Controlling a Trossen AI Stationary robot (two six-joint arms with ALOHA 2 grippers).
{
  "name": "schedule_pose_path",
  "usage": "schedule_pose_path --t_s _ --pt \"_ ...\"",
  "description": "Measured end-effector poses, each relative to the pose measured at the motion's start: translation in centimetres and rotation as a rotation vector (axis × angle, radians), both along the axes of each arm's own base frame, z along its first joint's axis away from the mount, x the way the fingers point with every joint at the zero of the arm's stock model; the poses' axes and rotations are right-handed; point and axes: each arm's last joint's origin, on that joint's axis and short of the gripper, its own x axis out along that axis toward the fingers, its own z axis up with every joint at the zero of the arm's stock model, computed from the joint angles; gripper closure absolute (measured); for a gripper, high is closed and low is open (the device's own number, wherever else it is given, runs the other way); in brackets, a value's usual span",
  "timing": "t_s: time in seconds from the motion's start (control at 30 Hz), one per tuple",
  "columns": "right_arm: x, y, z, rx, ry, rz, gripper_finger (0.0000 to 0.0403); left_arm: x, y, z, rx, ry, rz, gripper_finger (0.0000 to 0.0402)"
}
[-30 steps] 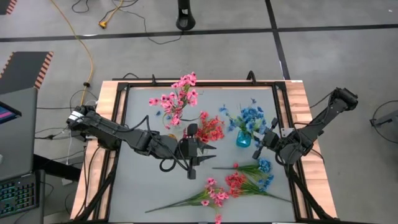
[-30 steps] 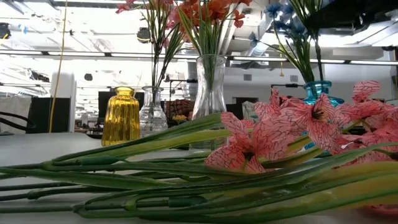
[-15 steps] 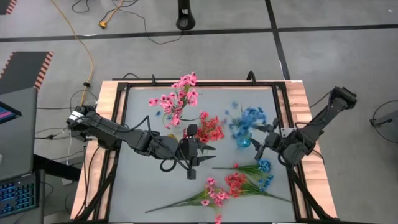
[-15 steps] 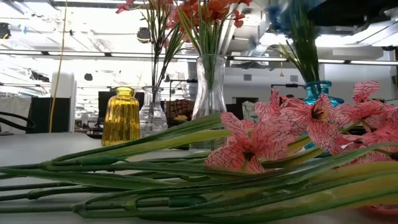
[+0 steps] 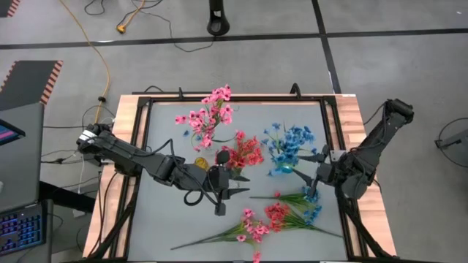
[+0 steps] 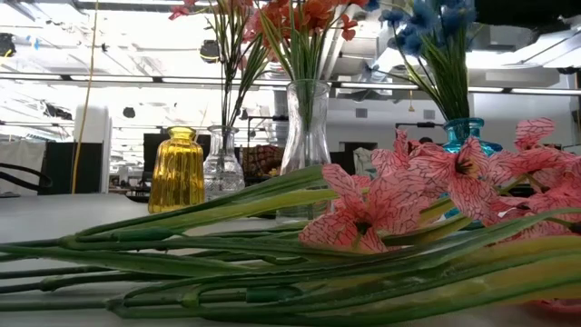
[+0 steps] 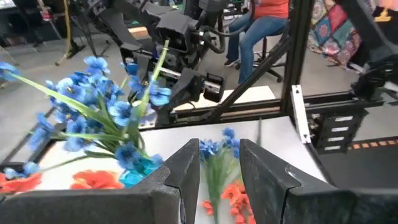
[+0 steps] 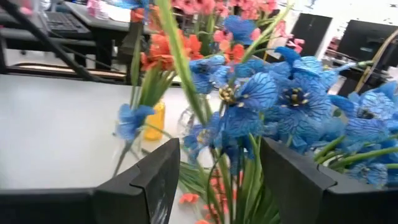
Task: Sort flowers into vase by color
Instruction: Put the left blue flowers into the blue vase, then put the pink flowers into the top transparent bin
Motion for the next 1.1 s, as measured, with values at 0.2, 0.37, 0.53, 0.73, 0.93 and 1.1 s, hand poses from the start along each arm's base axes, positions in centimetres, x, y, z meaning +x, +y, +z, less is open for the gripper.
schedule_pose_path --t_s 0.2,0.37,0.53,0.73,0.93,1.1 --pt "-0.9 0.8 0.1 0.002 -0.002 0.070 0.0154 -0.4 -0.7 -0.6 -0.072 0.075 -0.081 0.0299" --pt "-1.7 1.4 0.2 0.008 -0.006 0.131 0.0154 -0.8 -1.4 -1.2 -0.101 0.141 -0.114 0.0299" --pt "-2.3 1.9 0.2 0.009 -0.006 0.184 0.0154 -1.2 -2.0 -1.5 -0.132 0.186 -0.166 0.0299" --pt "-2.9 2.4 0.2 0.110 -0.034 0.224 0.0154 -1.7 -2.7 -1.9 -0.186 0.245 -0.208 0.0299" --pt "-2.7 2.9 -0.1 0.236 -0.018 0.305 0.0154 -2.3 -3.6 -2.3 -0.270 0.307 -0.198 0.0299" --pt "-2.1 3.3 -0.5 0.286 -0.003 0.331 0.0154 -2.7 -4.4 -2.5 -0.394 0.334 -0.182 0.0299"
